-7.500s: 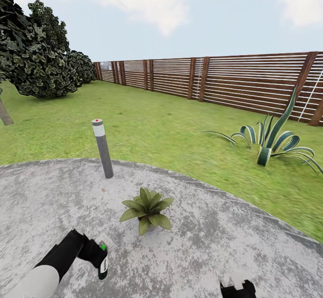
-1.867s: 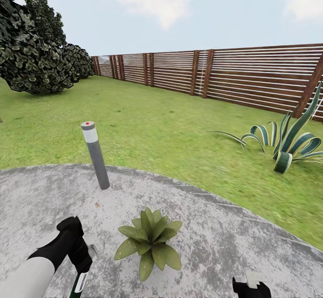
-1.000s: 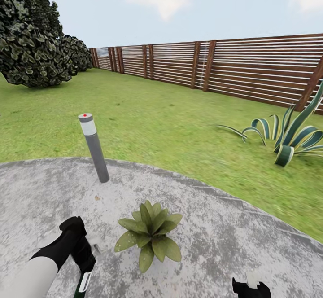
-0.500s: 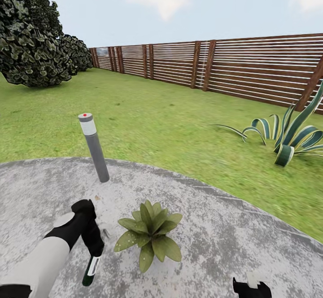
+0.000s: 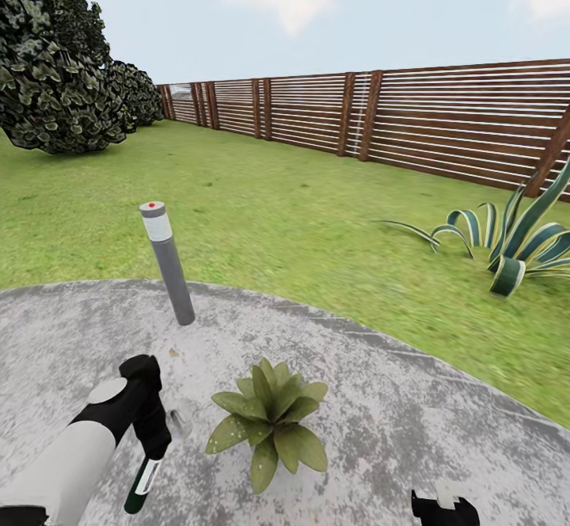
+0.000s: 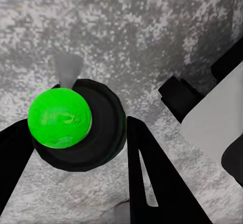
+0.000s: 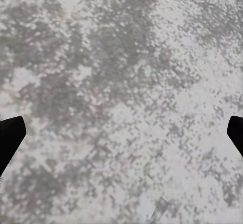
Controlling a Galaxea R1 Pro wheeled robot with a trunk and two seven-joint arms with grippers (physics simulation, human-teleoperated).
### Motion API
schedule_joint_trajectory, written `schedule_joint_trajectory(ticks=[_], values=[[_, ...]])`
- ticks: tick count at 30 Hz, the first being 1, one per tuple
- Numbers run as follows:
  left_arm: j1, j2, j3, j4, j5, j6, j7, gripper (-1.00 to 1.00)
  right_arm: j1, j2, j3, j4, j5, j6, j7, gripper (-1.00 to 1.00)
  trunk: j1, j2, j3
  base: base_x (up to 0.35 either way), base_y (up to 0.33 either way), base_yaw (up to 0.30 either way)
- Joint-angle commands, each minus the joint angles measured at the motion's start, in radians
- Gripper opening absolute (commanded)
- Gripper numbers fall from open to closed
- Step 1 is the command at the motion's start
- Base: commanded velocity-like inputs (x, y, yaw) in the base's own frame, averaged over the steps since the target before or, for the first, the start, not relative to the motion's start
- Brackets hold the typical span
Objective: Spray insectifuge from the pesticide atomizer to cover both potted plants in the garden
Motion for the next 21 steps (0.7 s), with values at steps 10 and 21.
schedule_joint_trajectory(ticks=[10, 21], values=[[-0.125, -0.034, -0.012, -0.004, -0.028, 0.003, -0.088, -1.0, -0.001, 0.0, -0.008, 0.001, 0.01, -0.005, -0.003, 1.0, 0.0, 0.0, -0.001, 0.001, 0.001, -0.163], [-0.12, -0.032, -0.061, -0.003, -0.147, -0.003, -0.094, -1.0, -0.001, -0.001, -0.008, 0.0, 0.01, -0.007, -0.004, 1.0, 0.0, 0.0, -0.001, 0.105, 0.083, -0.047]])
